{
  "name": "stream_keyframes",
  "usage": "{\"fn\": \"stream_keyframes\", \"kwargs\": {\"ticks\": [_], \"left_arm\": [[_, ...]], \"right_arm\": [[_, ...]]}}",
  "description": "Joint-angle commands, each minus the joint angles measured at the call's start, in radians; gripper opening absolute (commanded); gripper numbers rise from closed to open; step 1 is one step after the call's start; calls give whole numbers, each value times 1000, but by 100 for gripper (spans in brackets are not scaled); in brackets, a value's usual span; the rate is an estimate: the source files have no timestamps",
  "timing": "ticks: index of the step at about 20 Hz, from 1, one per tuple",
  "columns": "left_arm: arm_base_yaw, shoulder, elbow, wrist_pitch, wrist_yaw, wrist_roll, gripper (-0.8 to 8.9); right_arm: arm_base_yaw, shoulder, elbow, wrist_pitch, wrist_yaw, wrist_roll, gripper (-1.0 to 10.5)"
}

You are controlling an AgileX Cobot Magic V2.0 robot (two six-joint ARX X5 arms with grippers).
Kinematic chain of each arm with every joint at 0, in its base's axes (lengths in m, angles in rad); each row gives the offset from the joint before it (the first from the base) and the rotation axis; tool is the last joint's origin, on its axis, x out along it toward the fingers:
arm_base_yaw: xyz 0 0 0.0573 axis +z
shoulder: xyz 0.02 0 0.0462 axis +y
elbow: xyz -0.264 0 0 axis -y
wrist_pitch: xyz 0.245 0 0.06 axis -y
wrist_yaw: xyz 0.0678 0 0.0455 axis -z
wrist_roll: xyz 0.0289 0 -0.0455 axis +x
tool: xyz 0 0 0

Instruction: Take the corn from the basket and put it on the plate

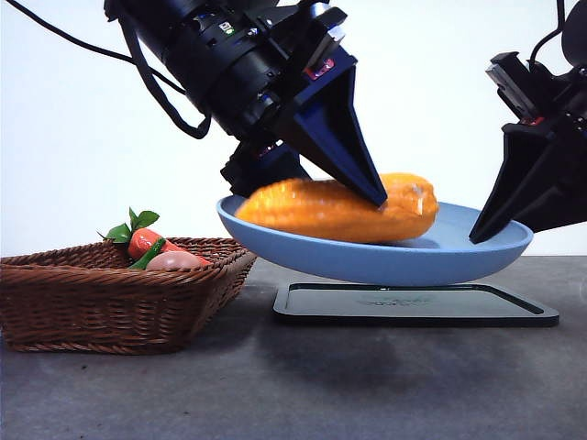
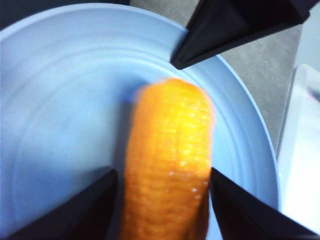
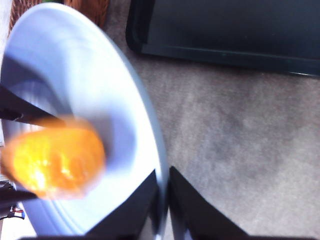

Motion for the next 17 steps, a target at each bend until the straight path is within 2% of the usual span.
{"fn": "stream_keyframes", "kwargs": {"ticks": [1,8,17], "left_arm": [[-10,13,18,6,0,-3,316],[-7,-47,76,-13,0,-14,317],[-3,-53,336,-234,0,14,315]], "right_arm": [[3,9,19,17,-18,3,1],[2,11,19,34,16,3,1],[-37,35,34,99,39,18,1]]}}
